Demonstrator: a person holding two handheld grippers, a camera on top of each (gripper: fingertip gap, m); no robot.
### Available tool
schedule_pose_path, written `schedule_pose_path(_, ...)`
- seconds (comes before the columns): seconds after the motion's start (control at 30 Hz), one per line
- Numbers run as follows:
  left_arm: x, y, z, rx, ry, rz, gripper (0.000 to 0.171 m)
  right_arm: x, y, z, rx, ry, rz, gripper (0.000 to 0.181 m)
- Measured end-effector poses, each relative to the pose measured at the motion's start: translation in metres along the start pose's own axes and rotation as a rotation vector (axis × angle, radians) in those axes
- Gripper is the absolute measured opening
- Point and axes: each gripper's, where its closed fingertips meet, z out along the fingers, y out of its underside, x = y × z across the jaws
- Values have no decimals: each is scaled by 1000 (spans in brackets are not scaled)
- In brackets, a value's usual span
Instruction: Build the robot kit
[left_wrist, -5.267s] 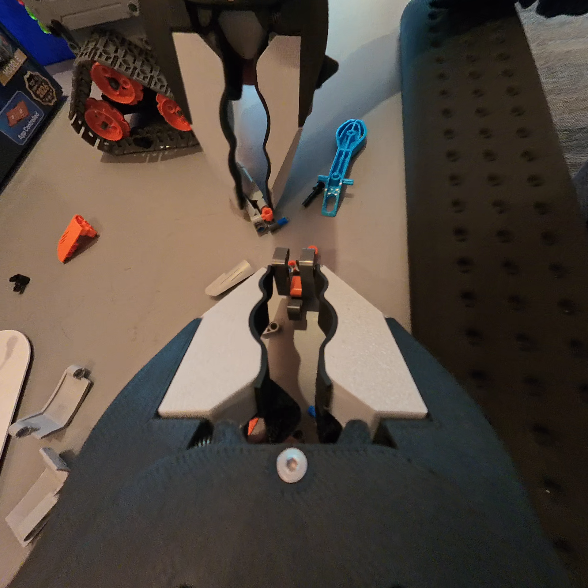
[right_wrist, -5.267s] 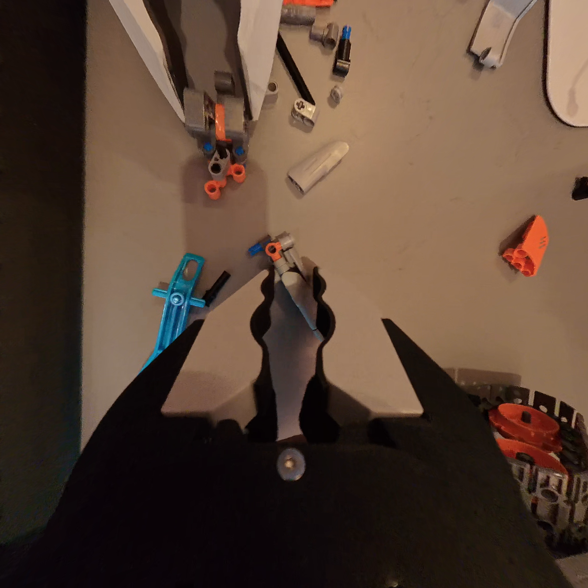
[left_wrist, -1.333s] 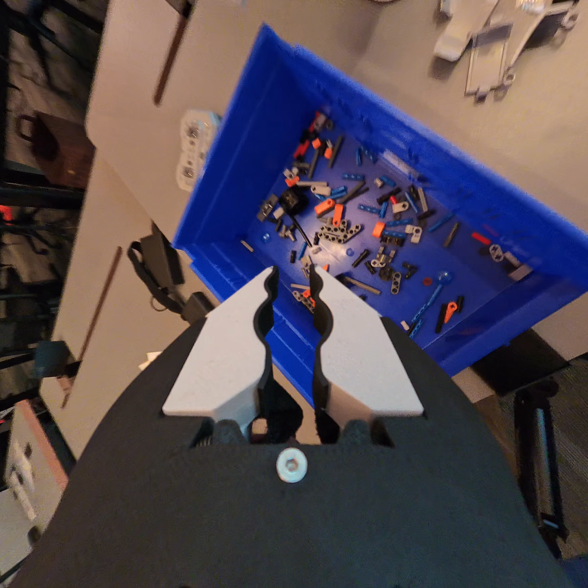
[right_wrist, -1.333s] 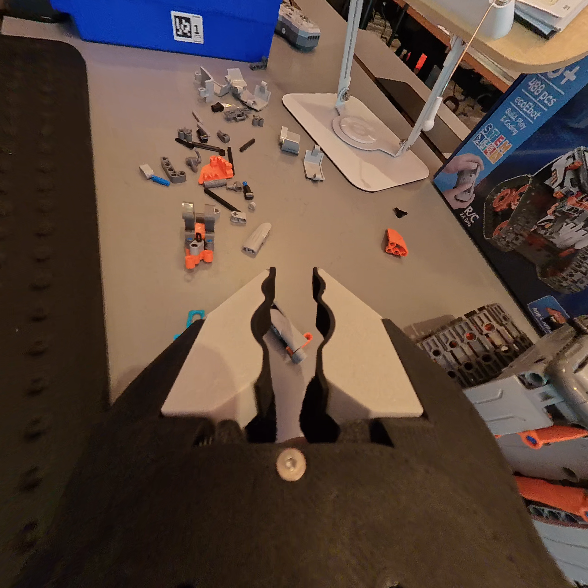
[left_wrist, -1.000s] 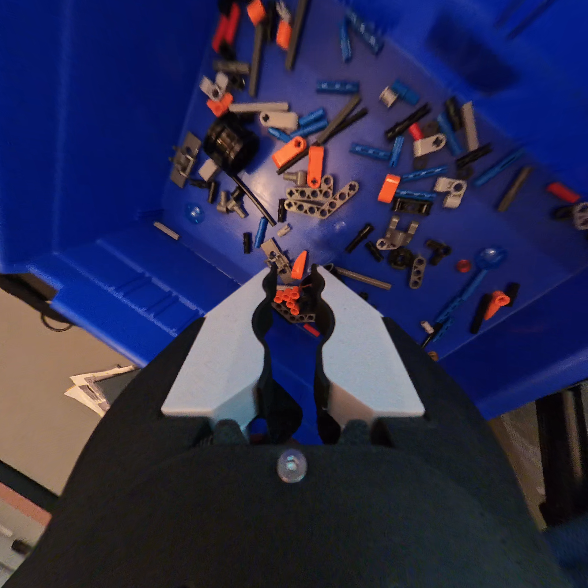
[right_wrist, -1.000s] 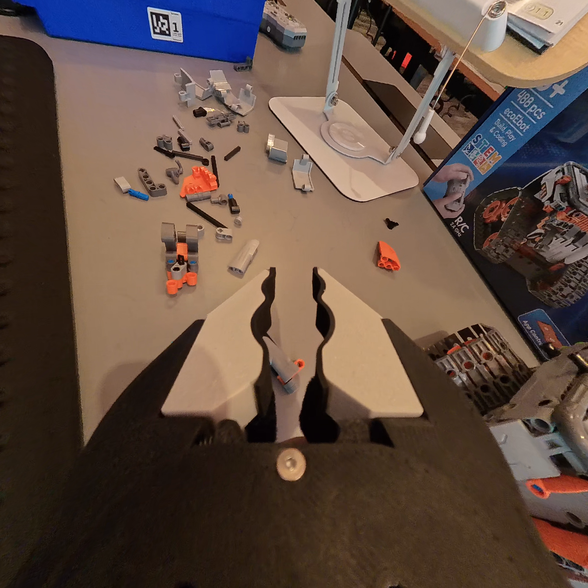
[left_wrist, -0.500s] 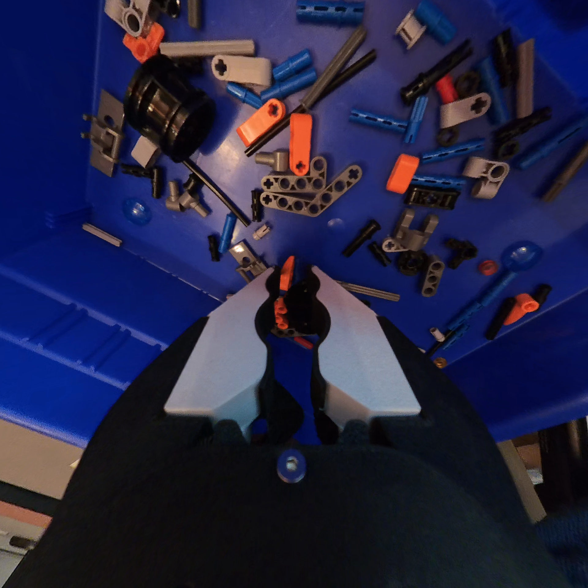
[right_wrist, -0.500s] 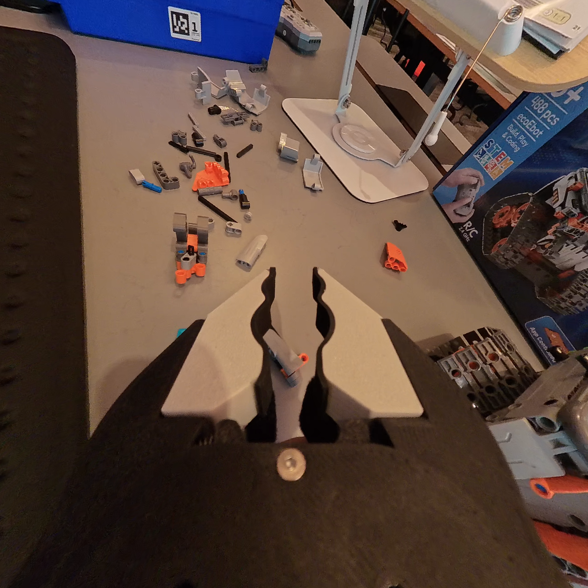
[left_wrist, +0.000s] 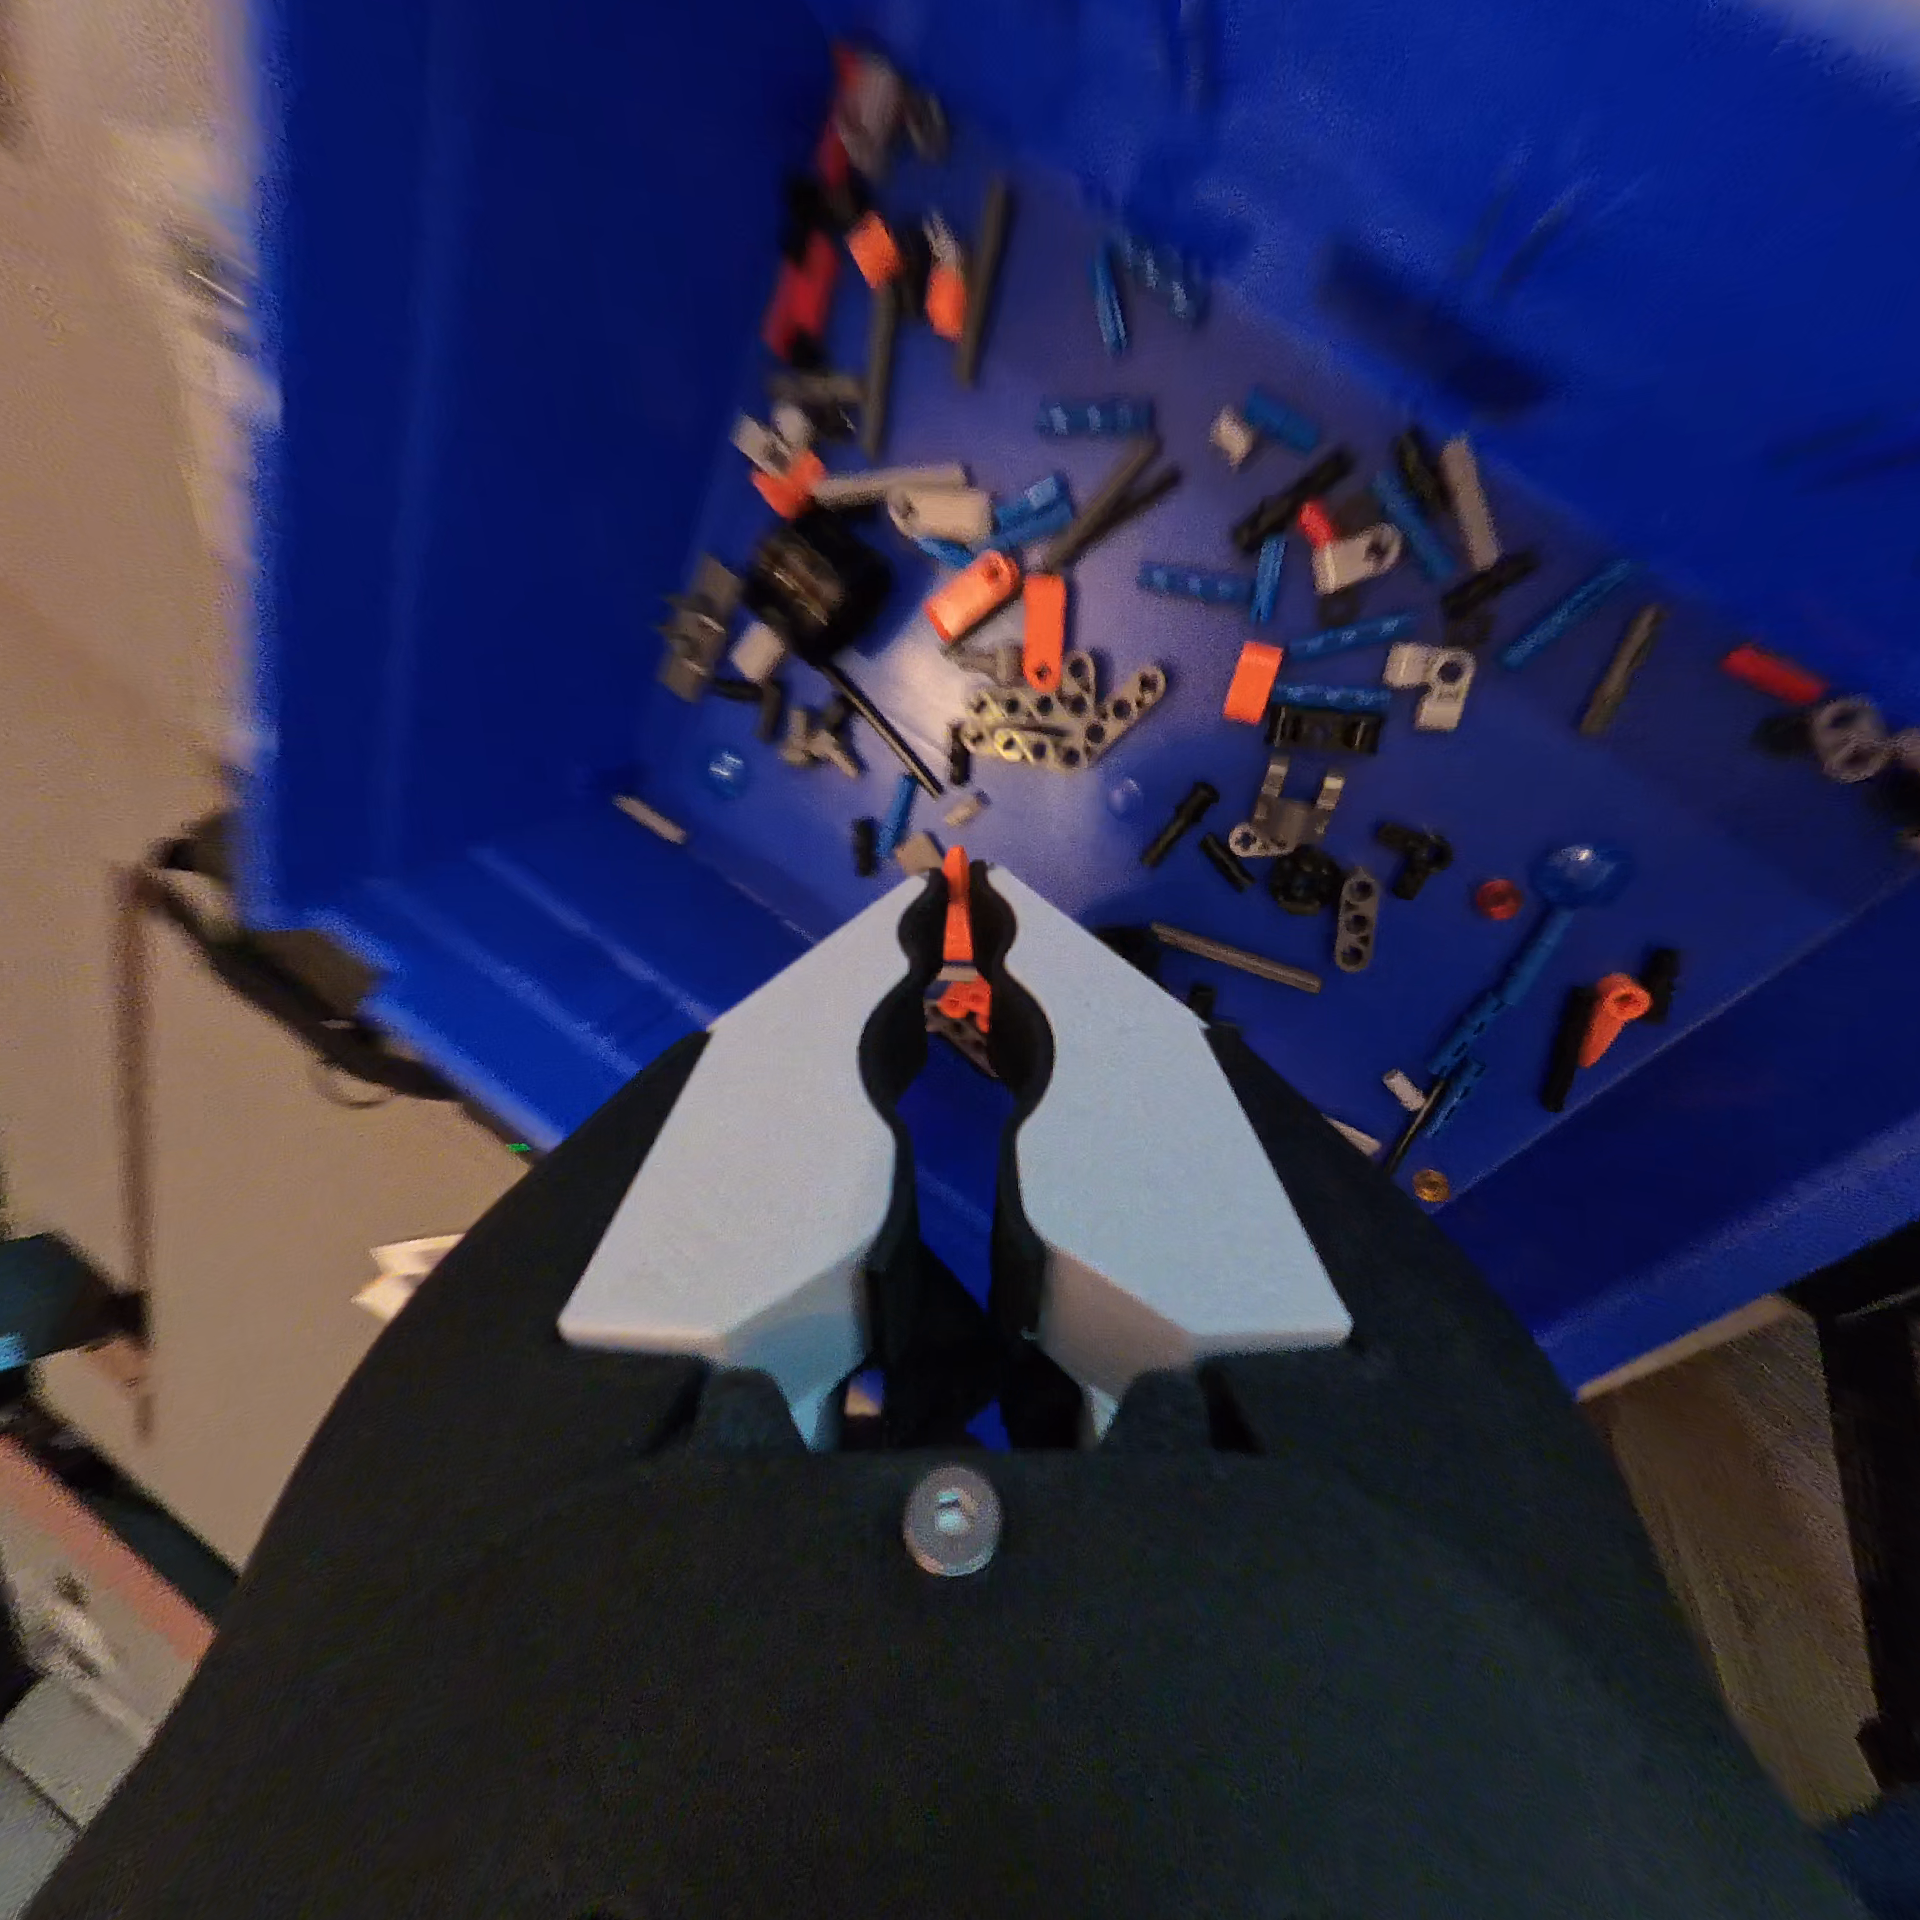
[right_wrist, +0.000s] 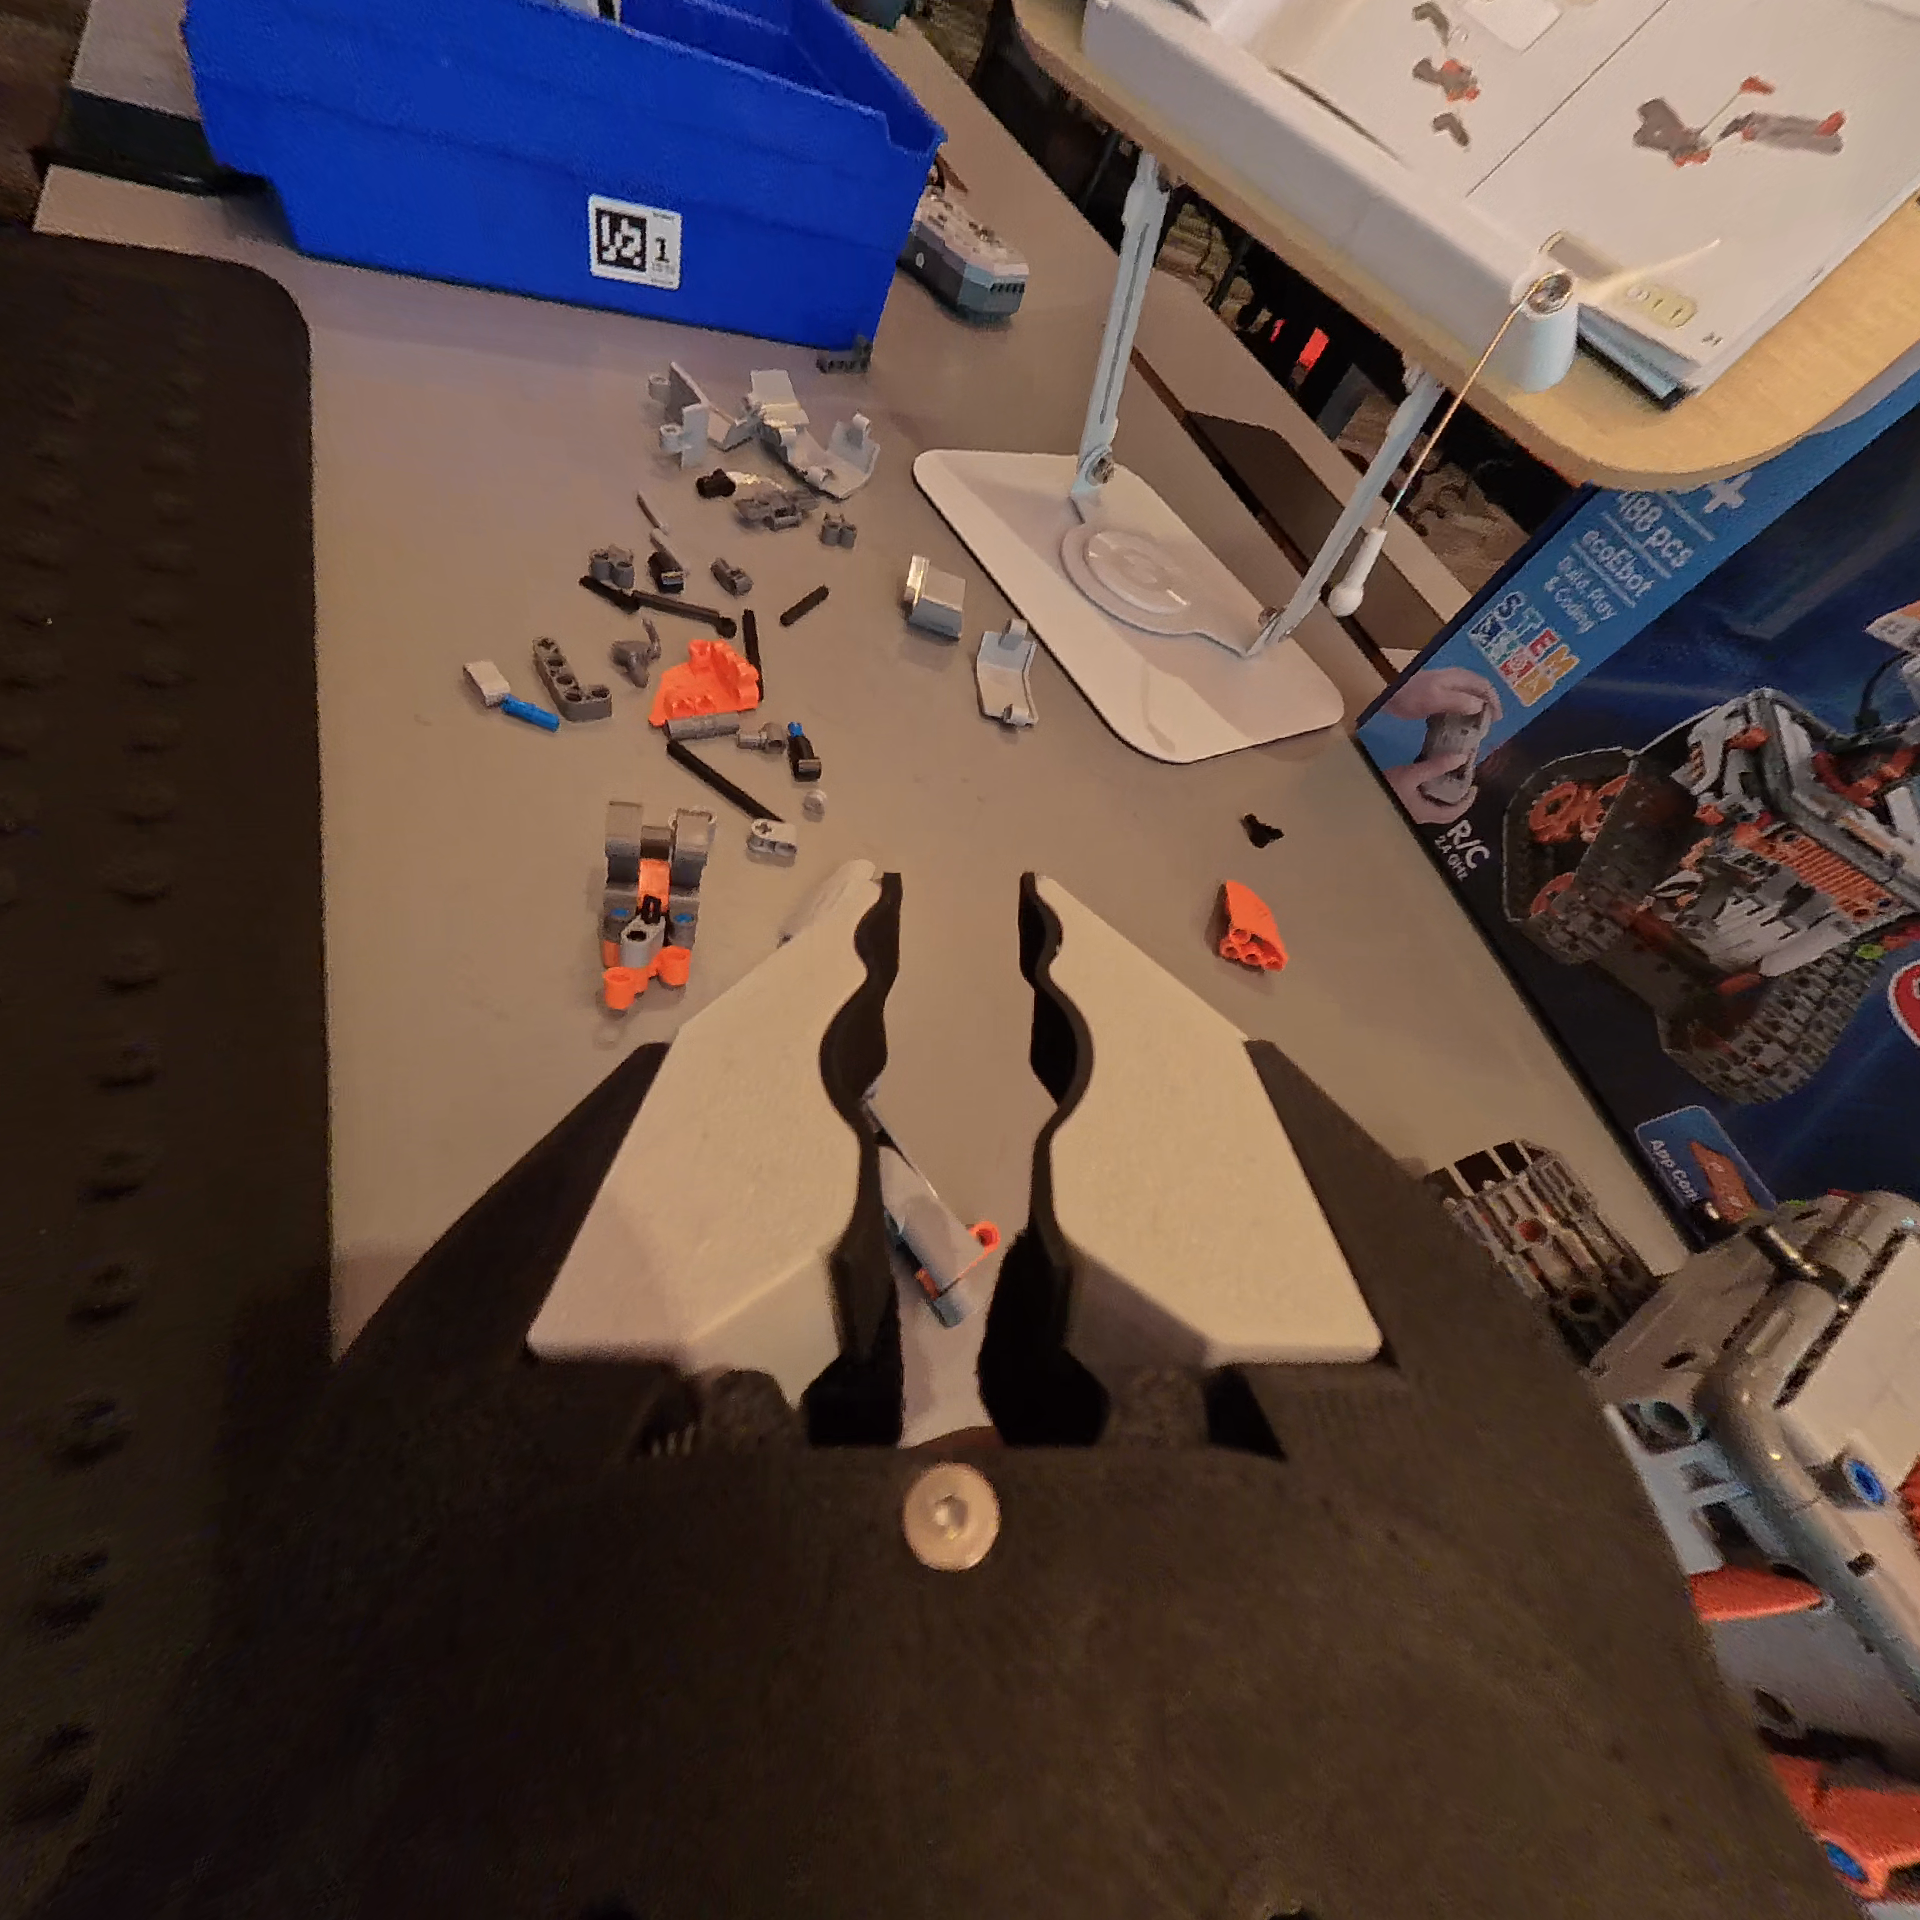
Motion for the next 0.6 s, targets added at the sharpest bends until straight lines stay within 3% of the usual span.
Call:
schedule_pose_path(0.1,2,-51,-60,192,-160,74,2,-1,-12,0,21,8,24,21)
schedule_pose_path(0.23,61,-137,-112,423,-239,278,2,-11,-25,2,42,-21,55,21)
schedule_pose_path(0.3,104,-177,-116,505,-233,391,2,-20,-29,2,41,-57,49,21)
schedule_pose_path(0.43,205,-248,-102,656,-86,566,2,-30,-20,4,-11,-109,46,21)
schedule_pose_path(0.6,289,-307,-73,733,43,676,1,-38,3,3,-78,-170,79,21)
